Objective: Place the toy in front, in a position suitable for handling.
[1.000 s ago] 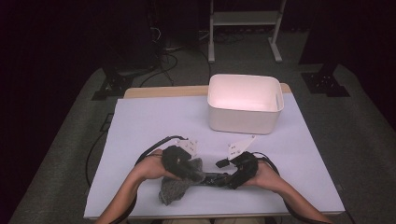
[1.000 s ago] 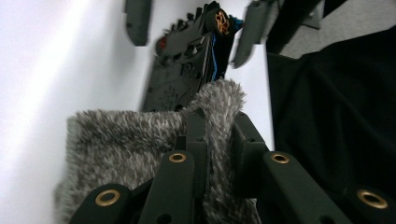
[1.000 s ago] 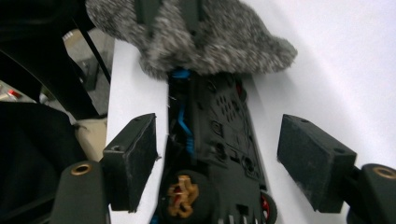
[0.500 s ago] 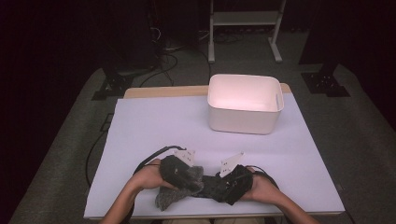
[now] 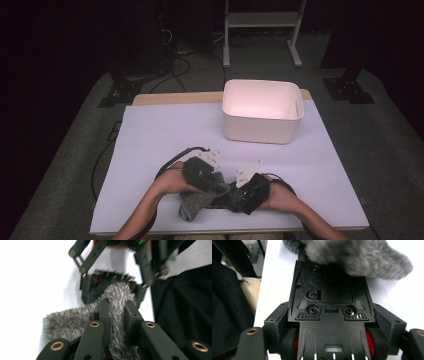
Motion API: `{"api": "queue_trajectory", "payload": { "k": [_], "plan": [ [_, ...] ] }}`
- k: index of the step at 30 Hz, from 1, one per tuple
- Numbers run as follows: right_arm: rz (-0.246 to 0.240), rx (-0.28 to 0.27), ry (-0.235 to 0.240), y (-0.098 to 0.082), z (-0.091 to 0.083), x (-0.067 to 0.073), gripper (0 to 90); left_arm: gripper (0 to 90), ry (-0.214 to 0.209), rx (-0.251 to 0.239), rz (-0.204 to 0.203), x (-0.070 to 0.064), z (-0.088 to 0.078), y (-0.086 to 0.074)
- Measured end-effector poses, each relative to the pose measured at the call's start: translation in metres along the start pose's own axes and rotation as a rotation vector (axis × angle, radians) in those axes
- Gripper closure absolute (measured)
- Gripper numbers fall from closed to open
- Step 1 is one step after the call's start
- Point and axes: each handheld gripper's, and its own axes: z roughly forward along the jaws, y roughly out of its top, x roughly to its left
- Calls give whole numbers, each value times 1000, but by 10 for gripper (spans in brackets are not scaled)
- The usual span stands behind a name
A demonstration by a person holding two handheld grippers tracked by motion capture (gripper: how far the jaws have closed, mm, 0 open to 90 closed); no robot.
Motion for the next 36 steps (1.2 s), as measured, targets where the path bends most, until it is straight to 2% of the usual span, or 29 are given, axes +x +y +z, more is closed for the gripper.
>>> {"api": "queue_trajectory", "payload": {
  "k": [3, 5, 6, 7, 11, 12, 13, 15, 16, 17, 19, 21, 23, 25, 30, 36],
  "plan": [
    [13, -35, -8, -8, 0, 0, 230, 679, -10, -11, -7, -1, 5, -3],
    [18, -29, -25, -11, -2, 1, 212, 592, -6, -18, -8, -3, 3, -5],
    [25, -34, -36, -14, -6, 2, 205, 518, -5, -18, -9, -4, 1, -5],
    [25, -34, -36, -14, -6, 2, 205, 518, 9, -17, -8, -5, -1, -5],
    [48, -51, -55, -20, -16, 4, 196, 412, 29, -28, -3, -9, -13, -6],
    [58, -58, -56, -22, -18, 4, 195, 396, 32, -21, -8, -9, -14, -6],
    [62, -63, -64, -25, -20, 5, 195, 368, 57, 22, -26, -7, -13, -9],
    [64, -60, -66, -27, -20, 6, 195, 365, 69, 34, -42, -6, -12, -11],
    [64, -63, -68, -28, -20, 6, 196, 366, 67, 38, -61, -3, -11, -13],
    [63, -70, -74, -29, -20, 7, 207, 411, 59, 39, -77, -1, -9, -15],
    [57, -73, -76, -29, -20, 7, 213, 446, 44, 37, -96, 1, -6, -18],
    [58, -88, -76, -30, -19, 8, 218, 554, 30, 29, -79, 1, -3, -20],
    [37, -88, -81, -30, -19, 9, 222, 670, 24, 15, -61, -1, -1, -21],
    [29, -81, -82, -29, -19, 9, 223, 733, 18, 9, -57, -1, 0, -21],
    [17, -79, -73, -27, -20, 7, 222, 774, 6, 6, -41, -1, 5, -14],
    [8, -81, -80, -20, -17, 1, 220, 779, -21, 11, -2, 0, 14, 9]
  ]
}}
